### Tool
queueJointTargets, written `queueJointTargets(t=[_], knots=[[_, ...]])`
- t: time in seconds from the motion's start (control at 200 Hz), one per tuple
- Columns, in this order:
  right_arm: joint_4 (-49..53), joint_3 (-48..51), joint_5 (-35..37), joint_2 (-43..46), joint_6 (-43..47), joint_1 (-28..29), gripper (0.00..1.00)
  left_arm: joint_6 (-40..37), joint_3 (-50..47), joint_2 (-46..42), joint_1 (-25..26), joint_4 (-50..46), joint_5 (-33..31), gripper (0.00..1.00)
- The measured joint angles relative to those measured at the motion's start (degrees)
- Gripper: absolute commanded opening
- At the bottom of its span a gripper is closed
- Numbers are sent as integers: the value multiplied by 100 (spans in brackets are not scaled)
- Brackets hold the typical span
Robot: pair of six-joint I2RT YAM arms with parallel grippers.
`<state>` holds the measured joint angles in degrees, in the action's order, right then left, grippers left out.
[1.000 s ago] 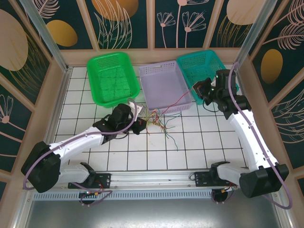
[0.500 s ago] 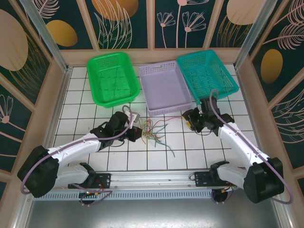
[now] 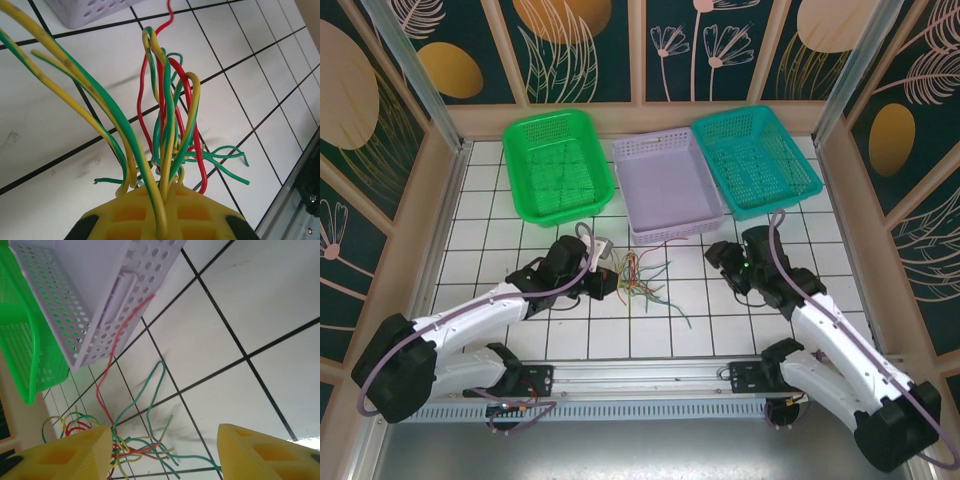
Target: Untangle the cables
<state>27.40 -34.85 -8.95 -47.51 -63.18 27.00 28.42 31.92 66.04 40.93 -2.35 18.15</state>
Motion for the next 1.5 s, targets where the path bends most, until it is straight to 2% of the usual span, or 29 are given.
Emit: queueJointTargets(t=[0.08, 0.225, 0.415, 0.646, 0.921, 0.961, 1.056, 1.176, 1.316, 1.386, 1.496], knots=[[-450, 251, -168, -361, -422, 144, 48, 15, 0, -46, 0, -28, 2, 0], [-1674, 363, -494, -1777, -1469, 739, 45, 17, 0, -48, 0, -90, 2, 0], [-2741, -118, -780, -3132, -2695, 1097, 42, 15, 0, -48, 0, -90, -2, 0], [-3563, -249, -1027, -3993, -3759, 1379, 35, 15, 0, 11, 0, -90, -2, 0], [-3950, -361, -1003, -4597, -4094, 1318, 29, 15, 0, 9, 0, -90, 0, 0], [-3985, -389, -979, -4660, -4092, 1270, 23, 15, 0, 2, 0, -90, 0, 0], [-4048, -411, -949, -4719, -4068, 1174, 0, 15, 0, -35, 0, -90, -17, 0], [-3888, -411, -940, -4638, -4000, 1075, 0, 17, 0, -44, 0, -109, -149, 0], [-2780, -404, -750, -3801, -3571, 765, 0, 85, 20, -37, 2, -337, -702, 0], [-2208, -295, -614, -2975, -3250, 306, 0, 195, 50, -31, 2, -479, -1056, 0], [-1370, -59, -313, -1545, -2621, -909, 0, 398, 52, 39, 0, -695, -1541, 0]])
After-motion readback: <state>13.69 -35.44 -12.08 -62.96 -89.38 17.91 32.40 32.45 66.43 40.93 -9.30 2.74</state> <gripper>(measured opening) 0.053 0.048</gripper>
